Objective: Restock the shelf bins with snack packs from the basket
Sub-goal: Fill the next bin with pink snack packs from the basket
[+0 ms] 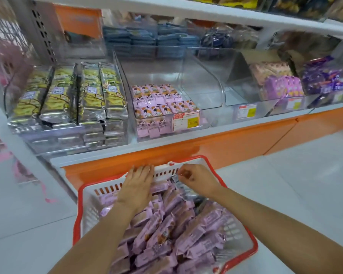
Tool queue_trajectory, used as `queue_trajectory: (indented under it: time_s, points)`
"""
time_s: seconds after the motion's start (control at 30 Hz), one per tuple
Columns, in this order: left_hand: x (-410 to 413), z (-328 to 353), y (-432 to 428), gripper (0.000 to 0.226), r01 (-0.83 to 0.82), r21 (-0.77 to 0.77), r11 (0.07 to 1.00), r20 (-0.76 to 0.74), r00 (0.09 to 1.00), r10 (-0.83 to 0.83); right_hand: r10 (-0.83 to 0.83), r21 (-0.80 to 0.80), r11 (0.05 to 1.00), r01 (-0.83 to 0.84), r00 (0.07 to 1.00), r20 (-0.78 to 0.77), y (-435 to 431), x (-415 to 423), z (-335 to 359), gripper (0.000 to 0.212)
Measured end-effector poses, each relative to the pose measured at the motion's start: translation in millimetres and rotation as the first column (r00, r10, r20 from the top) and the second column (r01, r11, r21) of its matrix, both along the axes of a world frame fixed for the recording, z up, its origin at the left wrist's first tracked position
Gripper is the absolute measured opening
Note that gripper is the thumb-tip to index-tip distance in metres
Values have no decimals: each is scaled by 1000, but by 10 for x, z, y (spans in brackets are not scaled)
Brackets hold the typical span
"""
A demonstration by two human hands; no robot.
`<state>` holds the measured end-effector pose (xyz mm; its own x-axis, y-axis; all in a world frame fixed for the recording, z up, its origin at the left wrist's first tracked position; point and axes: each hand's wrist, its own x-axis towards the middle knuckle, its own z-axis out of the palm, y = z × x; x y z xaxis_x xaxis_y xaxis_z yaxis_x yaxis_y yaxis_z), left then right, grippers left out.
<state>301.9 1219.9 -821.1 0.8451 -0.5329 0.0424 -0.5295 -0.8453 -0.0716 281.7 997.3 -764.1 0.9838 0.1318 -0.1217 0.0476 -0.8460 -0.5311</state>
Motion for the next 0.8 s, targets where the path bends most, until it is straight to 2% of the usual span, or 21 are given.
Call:
queue_trajectory:
  time_s: [0.07, 0.23, 0.37, 0.5, 0.67, 0.8]
  points:
    - [-24, -146, 67, 83, 3, 49, 999, -29, 1000, -1, 8, -85, 996, -15, 997, -82, 9, 20, -229, 23]
    - [-59, -287, 106, 90, -17, 34, 999, -56, 998, 18, 31, -214, 974, -80, 975, -220, 26, 127, -683, 29]
    - [-16, -305, 93, 98, -1, 81, 997, -101, 995, 9, 91, -261, 954, -146, 973, -211, 27, 182, -797, 39]
    - [-31, -340, 104, 98, -28, 47, 999, -41, 999, 30, 86, -315, 936, -159, 969, -233, 20, 174, -883, 37]
    - [-61, -197, 41, 80, -40, 74, 996, -115, 992, 48, 53, -221, 969, -113, 964, -261, 11, 113, -882, 33]
    - [-70, -99, 42, 75, -40, 6, 999, -172, 984, 40, 62, -130, 987, -95, 970, -234, 30, 92, -674, 33]
